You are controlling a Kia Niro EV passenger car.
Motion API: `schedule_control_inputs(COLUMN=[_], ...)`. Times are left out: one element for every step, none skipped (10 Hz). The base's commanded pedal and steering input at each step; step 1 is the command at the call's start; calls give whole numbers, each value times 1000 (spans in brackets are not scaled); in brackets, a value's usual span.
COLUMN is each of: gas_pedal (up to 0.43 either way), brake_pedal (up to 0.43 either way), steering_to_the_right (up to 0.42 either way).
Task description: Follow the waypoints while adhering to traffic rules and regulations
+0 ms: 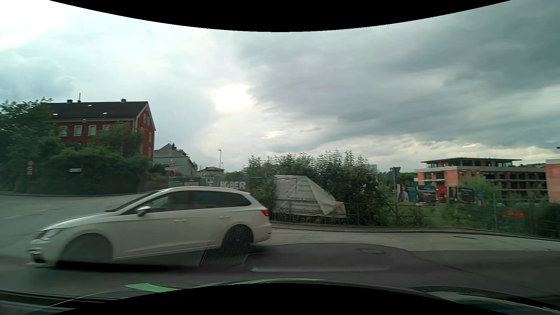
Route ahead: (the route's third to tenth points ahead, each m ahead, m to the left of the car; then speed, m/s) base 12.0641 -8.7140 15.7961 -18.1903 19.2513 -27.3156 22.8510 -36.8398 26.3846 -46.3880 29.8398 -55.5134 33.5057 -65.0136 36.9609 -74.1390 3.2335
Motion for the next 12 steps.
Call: schedule_control_inputs(gas_pedal=[280, 280, 268, 260, 260, 248, 228, 228, 228, 228, 228, 220], brake_pedal=[0, 0, 0, 0, 0, 0, 0, 0, 0, 0, 0, 0], steering_to_the_right=[744, 737, 724, 696, 673, 654, 627, 599, 574, 546, 517, 478])
